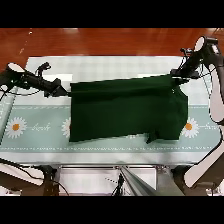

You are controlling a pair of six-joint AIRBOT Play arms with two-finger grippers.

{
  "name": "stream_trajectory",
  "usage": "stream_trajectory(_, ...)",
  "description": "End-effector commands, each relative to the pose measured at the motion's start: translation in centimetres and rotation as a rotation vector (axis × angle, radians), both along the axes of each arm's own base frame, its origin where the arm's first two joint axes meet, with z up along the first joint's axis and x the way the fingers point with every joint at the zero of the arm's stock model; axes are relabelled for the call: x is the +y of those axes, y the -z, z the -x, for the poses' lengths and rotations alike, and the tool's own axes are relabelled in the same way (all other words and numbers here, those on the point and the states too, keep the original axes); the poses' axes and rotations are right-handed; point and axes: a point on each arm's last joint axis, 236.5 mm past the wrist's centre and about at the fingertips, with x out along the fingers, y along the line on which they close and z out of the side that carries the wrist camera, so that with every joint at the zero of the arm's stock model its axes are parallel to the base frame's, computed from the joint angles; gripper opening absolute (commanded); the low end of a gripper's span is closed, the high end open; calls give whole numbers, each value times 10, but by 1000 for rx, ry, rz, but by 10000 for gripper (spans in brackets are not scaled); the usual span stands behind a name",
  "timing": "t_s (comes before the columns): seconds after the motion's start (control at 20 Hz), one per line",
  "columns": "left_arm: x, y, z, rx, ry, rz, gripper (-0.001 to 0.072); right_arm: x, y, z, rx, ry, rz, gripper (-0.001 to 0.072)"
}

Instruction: Fold the shirts.

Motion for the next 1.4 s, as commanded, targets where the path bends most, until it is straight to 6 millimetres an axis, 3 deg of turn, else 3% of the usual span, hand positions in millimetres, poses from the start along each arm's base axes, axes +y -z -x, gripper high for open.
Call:
stream_trajectory(0.0,-3,1,-6,-23,-3,-12,92,6,-1,3,11,6,-27,181)
stream_trajectory(0.05,1,-3,-7,-25,-2,-10,136,3,-3,6,22,-16,-18,242)
stream_trajectory(0.15,19,-21,-10,-33,-11,4,135,-13,-18,24,69,-87,24,249)
stream_trajectory(0.25,46,-46,-4,-31,-34,21,135,-40,-44,39,77,-61,77,253)
stream_trajectory(0.3,60,-57,4,-22,-52,21,136,-51,-60,46,59,-28,66,320)
stream_trajectory(0.35,78,-63,17,-5,-65,-9,136,-61,-74,55,51,7,50,387)
stream_trajectory(0.4,95,-64,33,18,-70,-52,140,-73,-87,68,50,49,30,394)
stream_trajectory(0.5,119,-59,78,92,-105,-120,287,-94,-100,97,49,122,2,394)
stream_trajectory(0.55,120,-53,98,125,-135,-107,352,-103,-99,116,60,151,-3,394)
stream_trajectory(0.6,118,-43,116,154,-173,-93,352,-110,-93,134,68,179,-21,414)
stream_trajectory(0.65,113,-30,135,188,-205,-74,352,-106,-84,147,54,202,-82,507)
stream_trajectory(0.7,105,-18,152,214,-212,-48,415,-95,-74,156,30,212,-167,538)
stream_trajectory(0.75,92,-7,167,249,-216,-11,493,-83,-64,164,9,228,-247,538)
stream_trajectory(0.85,64,5,188,294,-182,75,564,-71,-43,179,0,257,-317,538)
stream_trajectory(1.05,28,18,188,277,-146,114,564,-59,-20,194,2,260,-336,536)
stream_trajectory(1.35,-22,44,196,365,-54,66,564,-57,-22,193,-18,244,-337,527)
